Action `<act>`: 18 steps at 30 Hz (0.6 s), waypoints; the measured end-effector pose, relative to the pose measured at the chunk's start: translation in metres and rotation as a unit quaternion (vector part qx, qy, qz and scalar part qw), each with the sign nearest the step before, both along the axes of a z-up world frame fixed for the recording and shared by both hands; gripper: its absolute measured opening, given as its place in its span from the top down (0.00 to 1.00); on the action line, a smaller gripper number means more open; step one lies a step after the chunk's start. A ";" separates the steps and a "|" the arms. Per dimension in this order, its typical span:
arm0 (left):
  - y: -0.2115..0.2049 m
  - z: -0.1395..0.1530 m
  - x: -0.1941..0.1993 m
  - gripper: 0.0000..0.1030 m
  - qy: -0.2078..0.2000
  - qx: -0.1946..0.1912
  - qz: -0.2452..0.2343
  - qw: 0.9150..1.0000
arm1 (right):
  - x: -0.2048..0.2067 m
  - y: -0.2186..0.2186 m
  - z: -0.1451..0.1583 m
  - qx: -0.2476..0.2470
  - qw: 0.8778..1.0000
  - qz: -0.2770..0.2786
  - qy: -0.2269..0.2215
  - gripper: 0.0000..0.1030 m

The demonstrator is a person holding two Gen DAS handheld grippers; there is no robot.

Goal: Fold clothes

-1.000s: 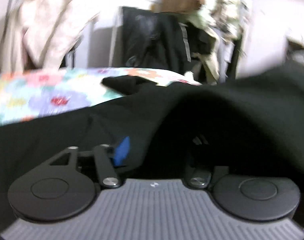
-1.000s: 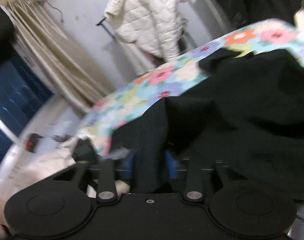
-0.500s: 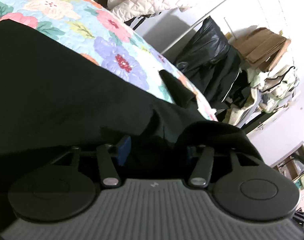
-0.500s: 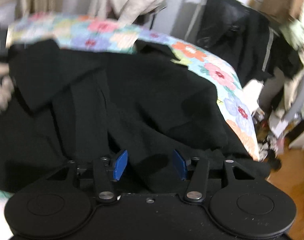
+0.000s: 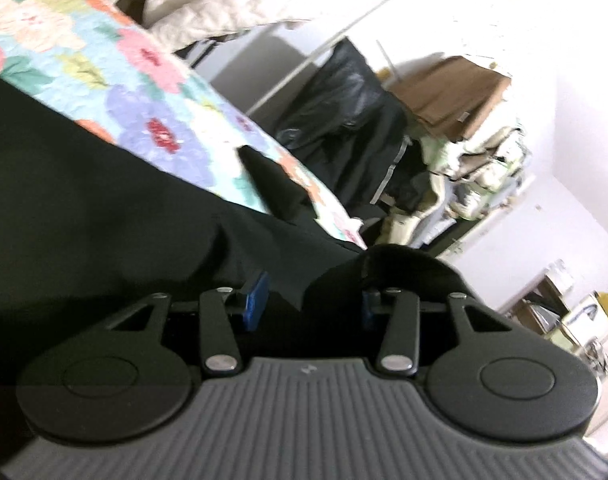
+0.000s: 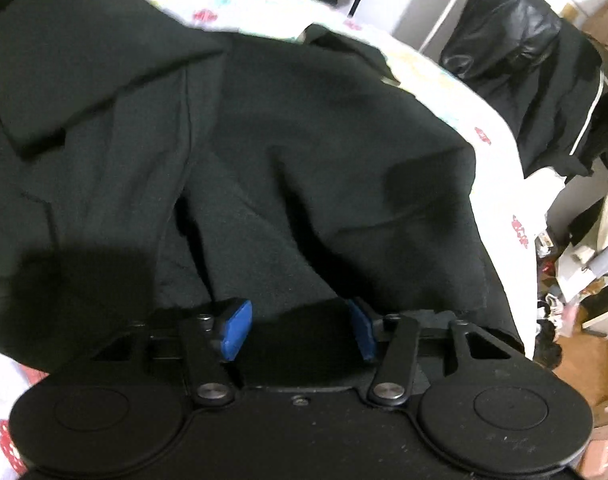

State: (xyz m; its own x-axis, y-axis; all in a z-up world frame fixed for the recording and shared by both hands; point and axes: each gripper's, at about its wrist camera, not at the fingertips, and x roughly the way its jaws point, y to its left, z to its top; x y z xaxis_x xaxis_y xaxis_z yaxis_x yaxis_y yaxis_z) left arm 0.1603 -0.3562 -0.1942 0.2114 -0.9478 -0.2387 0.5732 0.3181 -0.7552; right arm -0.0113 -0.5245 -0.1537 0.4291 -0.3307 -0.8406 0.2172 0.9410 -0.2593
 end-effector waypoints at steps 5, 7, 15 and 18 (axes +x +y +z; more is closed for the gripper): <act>-0.007 0.015 -0.012 0.79 -0.027 -0.023 -0.033 0.999 | -0.032 -0.008 0.020 0.010 0.996 -0.066 -0.057 1.00; -0.010 0.024 -0.016 0.79 -0.036 -0.041 -0.053 0.997 | -0.057 -0.012 0.030 -0.006 0.991 -0.112 -0.075 1.00; -0.018 0.027 -0.019 0.79 -0.028 -0.034 -0.040 0.998 | -0.081 0.033 0.039 -0.048 0.989 -0.102 -0.096 0.40; -0.010 0.006 -0.002 0.79 0.051 -0.022 0.000 0.998 | -0.057 0.056 0.026 -0.084 0.991 -0.056 -0.083 0.37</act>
